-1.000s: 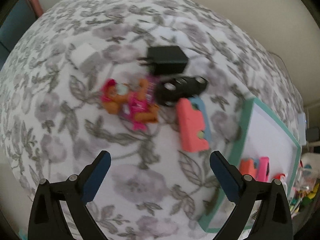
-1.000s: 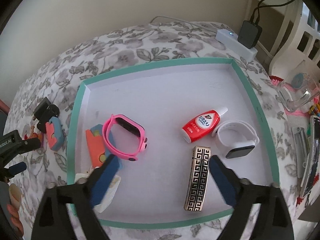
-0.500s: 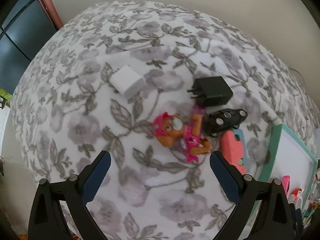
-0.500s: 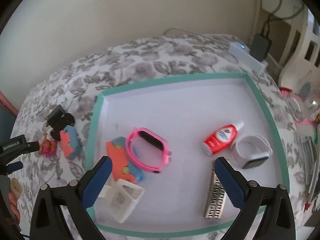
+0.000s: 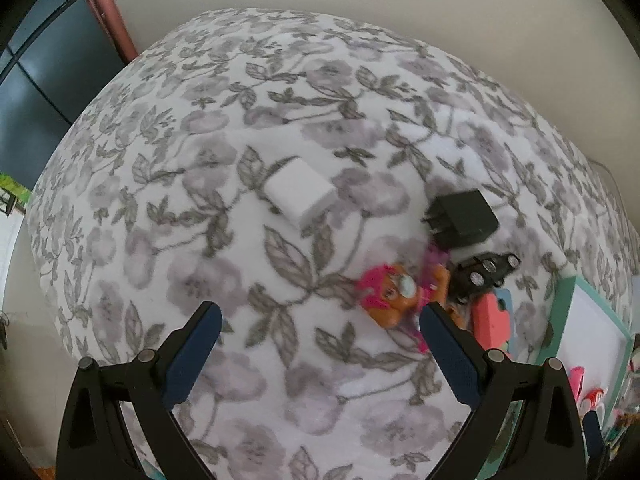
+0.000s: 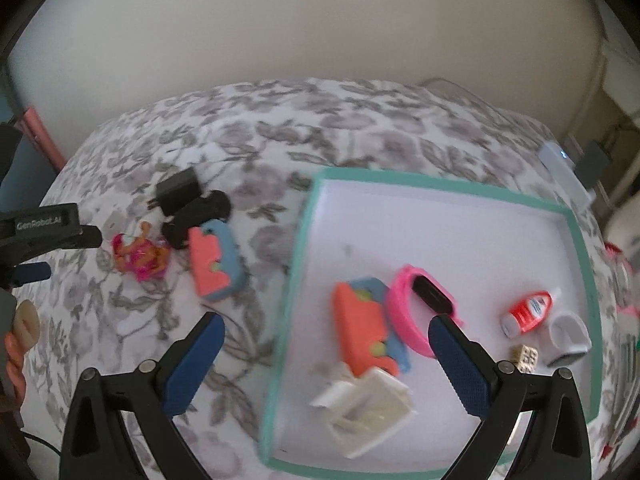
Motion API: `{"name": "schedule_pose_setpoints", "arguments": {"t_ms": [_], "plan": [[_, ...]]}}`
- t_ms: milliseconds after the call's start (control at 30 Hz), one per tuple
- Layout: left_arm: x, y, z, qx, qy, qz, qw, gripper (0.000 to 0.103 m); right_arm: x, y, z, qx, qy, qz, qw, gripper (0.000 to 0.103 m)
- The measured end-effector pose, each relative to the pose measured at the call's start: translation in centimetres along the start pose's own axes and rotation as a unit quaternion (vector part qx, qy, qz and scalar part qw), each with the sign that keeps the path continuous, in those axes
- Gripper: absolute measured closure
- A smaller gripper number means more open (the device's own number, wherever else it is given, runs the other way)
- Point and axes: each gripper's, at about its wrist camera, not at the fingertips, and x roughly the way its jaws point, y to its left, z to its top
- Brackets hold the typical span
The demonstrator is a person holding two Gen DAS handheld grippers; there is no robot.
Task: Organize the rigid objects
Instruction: 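Withdraw both tools from the tray toward the remaining items, then grasp the coral-blue block with the right tool while the left tool grasps the pink dog figurine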
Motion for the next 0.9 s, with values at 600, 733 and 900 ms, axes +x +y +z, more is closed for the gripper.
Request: {"name": "schedule_pose_setpoints", "arguments": {"t_ms": [600,733,900], "plan": [[1.5,2.9,2.1,-0.041,0.013,-0.033,0.9985,0.004,3.0,5.7,3.2,-0.049,-0.002,0.006,0.999,0.000],[1.6,1.3,2.1,-0.018,0.016,-0.050,0.9985,0.004,4.1,6.6,3.1,-0.066,0.004,0.001,0.998,0.000],[2.2,-0.7,2.0,0.005,0.025,-0.079,0.9966,0.004,5.3,7.4,2.9,-0.085,0.009,-0.002,0.996,0.004]]}}
